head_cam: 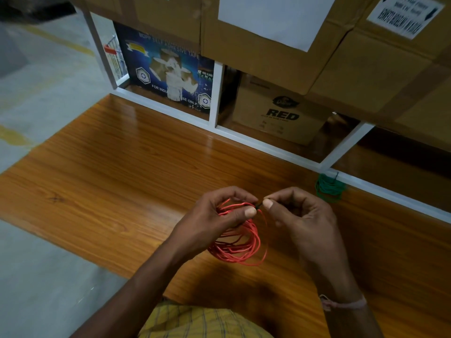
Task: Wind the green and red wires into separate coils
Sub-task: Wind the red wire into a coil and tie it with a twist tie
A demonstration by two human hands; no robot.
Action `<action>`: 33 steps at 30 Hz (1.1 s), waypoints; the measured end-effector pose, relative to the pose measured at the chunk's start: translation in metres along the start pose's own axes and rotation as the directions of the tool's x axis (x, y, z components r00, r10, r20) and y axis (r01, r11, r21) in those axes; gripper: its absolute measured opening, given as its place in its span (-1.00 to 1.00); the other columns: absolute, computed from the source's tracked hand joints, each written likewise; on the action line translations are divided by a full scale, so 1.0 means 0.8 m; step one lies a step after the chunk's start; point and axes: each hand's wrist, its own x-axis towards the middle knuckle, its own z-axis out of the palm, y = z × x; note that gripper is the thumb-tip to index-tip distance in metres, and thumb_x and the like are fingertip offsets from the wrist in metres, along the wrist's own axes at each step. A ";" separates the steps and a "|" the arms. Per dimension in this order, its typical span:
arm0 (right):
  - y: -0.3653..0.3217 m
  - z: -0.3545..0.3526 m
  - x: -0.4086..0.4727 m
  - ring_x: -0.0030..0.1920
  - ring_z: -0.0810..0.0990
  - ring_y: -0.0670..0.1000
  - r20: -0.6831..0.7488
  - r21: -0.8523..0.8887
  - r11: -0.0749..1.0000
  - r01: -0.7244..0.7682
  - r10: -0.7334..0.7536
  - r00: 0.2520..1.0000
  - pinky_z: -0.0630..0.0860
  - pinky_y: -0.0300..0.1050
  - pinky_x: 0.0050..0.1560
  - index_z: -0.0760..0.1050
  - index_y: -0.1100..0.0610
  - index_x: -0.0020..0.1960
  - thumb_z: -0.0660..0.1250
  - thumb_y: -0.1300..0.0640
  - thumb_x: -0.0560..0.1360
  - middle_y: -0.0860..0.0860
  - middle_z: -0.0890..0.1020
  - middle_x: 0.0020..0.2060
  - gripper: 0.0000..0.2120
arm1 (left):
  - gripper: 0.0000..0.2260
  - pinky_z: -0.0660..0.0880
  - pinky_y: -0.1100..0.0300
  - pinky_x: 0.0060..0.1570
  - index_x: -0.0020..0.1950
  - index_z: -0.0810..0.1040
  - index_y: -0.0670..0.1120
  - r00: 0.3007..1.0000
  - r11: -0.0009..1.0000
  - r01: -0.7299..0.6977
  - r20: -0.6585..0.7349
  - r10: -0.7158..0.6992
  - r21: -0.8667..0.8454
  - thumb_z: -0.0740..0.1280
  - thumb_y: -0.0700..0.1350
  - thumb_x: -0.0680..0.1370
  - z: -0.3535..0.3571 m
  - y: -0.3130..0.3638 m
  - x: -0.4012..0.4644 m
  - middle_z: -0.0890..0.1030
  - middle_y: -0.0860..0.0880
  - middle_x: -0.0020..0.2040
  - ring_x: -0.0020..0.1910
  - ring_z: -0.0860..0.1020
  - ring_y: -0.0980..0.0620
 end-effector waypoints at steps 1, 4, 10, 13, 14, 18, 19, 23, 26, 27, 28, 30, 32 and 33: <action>0.000 0.000 0.000 -0.10 0.68 -0.06 0.000 -0.019 1.000 0.003 -0.003 1.000 0.60 -0.21 -0.13 0.72 -0.05 -0.11 0.55 0.14 0.51 -0.03 0.73 -0.13 -0.91 | -0.80 0.64 0.03 0.10 0.21 0.69 0.07 1.000 1.000 0.004 0.000 -0.004 0.002 0.49 0.00 0.60 0.000 0.000 0.000 0.73 0.04 0.16 0.15 0.71 0.03; 0.004 -0.001 0.002 -0.06 0.62 -0.03 -0.038 -0.050 0.999 -0.002 0.000 0.999 0.57 -0.09 -0.04 0.73 -0.09 -0.14 0.60 0.07 0.45 -0.04 0.63 -0.09 -0.92 | -0.80 0.66 -0.09 0.15 0.20 0.69 0.06 1.000 1.000 0.007 0.005 -0.008 0.015 0.51 0.00 0.59 0.000 0.000 0.001 0.73 0.03 0.15 0.15 0.71 0.01; 0.012 -0.001 0.005 -0.05 0.49 0.16 -0.027 -0.106 0.994 -0.001 -0.002 1.000 0.49 0.01 -0.05 0.72 -0.14 -0.13 0.60 0.01 0.44 0.17 0.51 -0.05 -0.92 | -0.89 0.64 0.14 -0.01 0.11 0.70 0.01 1.000 0.999 -0.009 -0.008 0.009 0.031 0.51 -0.06 0.60 0.004 0.002 0.003 0.72 0.03 0.09 0.06 0.72 0.04; 0.018 0.003 0.005 -0.05 0.50 0.22 -0.029 -0.111 0.994 0.021 -0.024 0.999 0.50 0.11 -0.08 0.71 -0.12 -0.12 0.58 0.03 0.47 0.19 0.52 -0.06 -0.93 | -0.95 0.65 0.07 0.03 0.06 0.69 0.05 1.000 0.998 -0.015 -0.009 0.015 0.066 0.50 -0.05 0.61 0.006 0.000 0.006 0.71 0.04 0.07 0.07 0.70 0.04; 0.020 0.004 0.005 -0.06 0.50 0.22 -0.039 -0.114 0.993 0.033 -0.038 0.999 0.51 0.15 -0.08 0.70 -0.11 -0.12 0.56 0.03 0.48 0.18 0.53 -0.06 -0.93 | -0.96 0.65 0.04 0.04 0.05 0.68 0.06 1.000 0.998 -0.008 -0.016 0.009 0.069 0.49 -0.05 0.61 0.007 -0.001 0.007 0.70 0.05 0.06 0.06 0.69 0.04; 0.019 0.001 0.007 -0.10 0.50 0.03 -0.118 -0.117 0.989 0.091 -0.105 0.988 0.47 -0.03 -0.07 0.64 -0.09 -0.07 0.44 0.08 0.60 0.02 0.52 -0.10 -0.90 | -0.95 0.60 0.07 -0.01 -0.02 0.66 0.07 0.999 0.995 0.025 -0.051 -0.020 0.099 0.49 -0.07 0.61 0.008 -0.008 0.008 0.69 0.07 0.02 0.03 0.67 0.11; 0.017 -0.003 0.010 -0.09 0.51 0.02 -0.142 -0.112 0.988 0.110 -0.125 0.982 0.48 -0.05 -0.06 0.62 -0.09 -0.03 0.40 0.08 0.63 0.01 0.52 -0.09 -0.90 | -0.94 0.57 0.12 -0.03 -0.04 0.66 0.06 0.998 0.993 0.031 -0.065 -0.024 0.112 0.49 -0.08 0.61 0.007 -0.012 0.008 0.69 0.07 0.00 0.00 0.66 0.15; 0.014 -0.011 0.023 0.04 0.57 0.02 -0.206 -0.173 0.966 0.192 -0.226 0.952 0.58 0.01 0.06 0.55 0.00 0.08 0.28 0.05 0.65 0.02 0.55 0.03 -0.92 | -0.92 0.49 0.30 -0.13 -0.05 0.66 0.05 0.998 0.994 0.040 -0.062 -0.033 0.103 0.51 -0.10 0.59 0.003 -0.022 0.007 0.68 0.09 -0.08 -0.11 0.62 0.23; 0.013 -0.007 0.029 0.08 0.67 0.04 -0.174 -0.008 0.987 0.163 -0.162 0.971 0.64 -0.01 0.13 0.55 0.06 0.12 0.30 0.09 0.67 0.04 0.65 0.01 -0.92 | -0.94 0.48 0.34 -0.24 -0.03 0.66 0.02 0.998 0.996 0.044 -0.050 -0.040 0.083 0.51 -0.10 0.60 0.005 -0.023 0.008 0.68 0.09 -0.09 -0.14 0.60 0.24; 0.013 -0.005 0.030 0.06 0.70 0.04 -0.142 0.069 0.988 0.135 -0.124 0.982 0.66 -0.02 0.12 0.57 0.06 0.12 0.33 0.09 0.66 0.03 0.68 -0.01 -0.91 | -0.95 0.48 0.33 -0.25 -0.03 0.66 0.02 0.998 0.996 0.043 -0.051 -0.039 0.077 0.51 -0.09 0.60 0.006 -0.024 0.008 0.68 0.08 -0.08 -0.13 0.61 0.23; 0.013 -0.004 0.030 0.05 0.72 0.04 -0.111 0.117 0.988 0.105 -0.092 0.990 0.67 -0.02 0.10 0.58 0.05 0.12 0.36 0.07 0.64 0.04 0.71 -0.01 -0.90 | -0.95 0.48 0.31 -0.25 -0.02 0.66 0.02 0.998 0.997 0.041 -0.051 -0.037 0.072 0.50 -0.09 0.60 0.006 -0.024 0.008 0.68 0.07 -0.08 -0.12 0.62 0.21; 0.016 0.001 0.029 -0.01 0.74 0.03 -0.056 0.138 0.989 0.048 -0.040 0.998 0.69 -0.06 0.00 0.61 0.03 0.11 0.41 0.07 0.60 0.04 0.73 -0.01 -0.89 | -0.96 0.50 0.30 -0.24 0.00 0.66 -0.03 0.998 0.998 0.031 -0.048 -0.029 0.055 0.49 -0.11 0.61 0.007 -0.024 0.008 0.68 0.05 -0.09 -0.11 0.63 0.18; 0.021 0.009 0.027 -0.10 0.73 -0.04 -0.044 0.120 0.992 -0.024 0.029 0.999 0.64 -0.14 -0.14 0.63 0.01 0.11 0.46 0.09 0.59 0.03 0.72 -0.03 -0.89 | -0.96 0.50 0.33 -0.27 0.00 0.65 -0.07 0.998 0.999 0.026 -0.050 -0.024 0.035 0.49 -0.14 0.61 0.007 -0.024 0.007 0.67 0.05 -0.12 -0.14 0.62 0.19; 0.024 0.014 0.027 -0.16 0.71 -0.08 -0.057 0.109 0.991 -0.075 0.082 0.995 0.60 -0.20 -0.21 0.62 0.01 0.11 0.47 0.07 0.58 0.02 0.71 -0.04 -0.88 | -0.96 0.49 0.35 -0.29 0.00 0.65 -0.08 0.998 0.999 0.026 -0.054 -0.024 0.031 0.49 -0.15 0.61 0.007 -0.024 0.008 0.67 0.06 -0.13 -0.16 0.61 0.21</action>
